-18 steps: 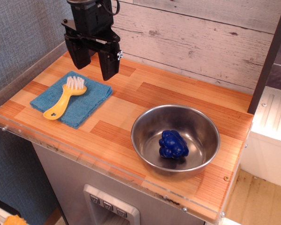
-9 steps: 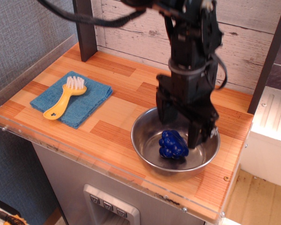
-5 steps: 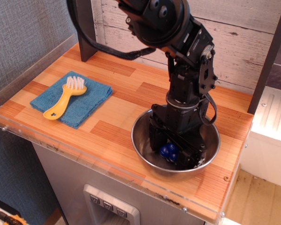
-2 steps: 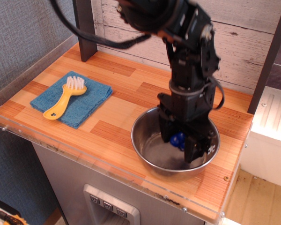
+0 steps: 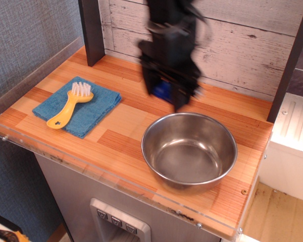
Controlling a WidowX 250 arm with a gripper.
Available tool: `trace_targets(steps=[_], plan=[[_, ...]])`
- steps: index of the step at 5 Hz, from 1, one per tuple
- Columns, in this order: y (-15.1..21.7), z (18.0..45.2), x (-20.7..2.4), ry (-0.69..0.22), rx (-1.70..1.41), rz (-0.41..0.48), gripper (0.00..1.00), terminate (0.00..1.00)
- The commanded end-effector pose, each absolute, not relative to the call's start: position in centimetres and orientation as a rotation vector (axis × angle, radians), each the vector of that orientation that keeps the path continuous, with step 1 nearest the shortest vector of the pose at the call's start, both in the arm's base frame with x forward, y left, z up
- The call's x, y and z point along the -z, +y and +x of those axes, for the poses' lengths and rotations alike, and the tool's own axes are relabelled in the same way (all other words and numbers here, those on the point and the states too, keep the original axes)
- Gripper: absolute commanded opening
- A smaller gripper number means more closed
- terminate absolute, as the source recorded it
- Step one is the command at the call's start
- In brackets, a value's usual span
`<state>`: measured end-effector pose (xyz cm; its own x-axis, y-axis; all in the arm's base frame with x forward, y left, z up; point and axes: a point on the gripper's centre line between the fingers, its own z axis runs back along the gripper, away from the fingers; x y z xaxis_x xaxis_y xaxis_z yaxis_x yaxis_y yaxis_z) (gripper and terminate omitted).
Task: Move the blue object and place it at the edge of the corner.
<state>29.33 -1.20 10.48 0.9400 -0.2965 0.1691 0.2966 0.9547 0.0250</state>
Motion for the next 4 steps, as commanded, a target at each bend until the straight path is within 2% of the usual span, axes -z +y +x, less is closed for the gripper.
trace_targets(steps=[1,3,4], plan=[[6.4,30.6,-9.3,-0.141,0.119,0.045,0.0,0.0],[7.2,33.8,-6.4,-0.105,0.114,0.088,0.0,0.0],[6.1,35.7,-5.4,-0.093,0.151,0.108,0.0,0.0]])
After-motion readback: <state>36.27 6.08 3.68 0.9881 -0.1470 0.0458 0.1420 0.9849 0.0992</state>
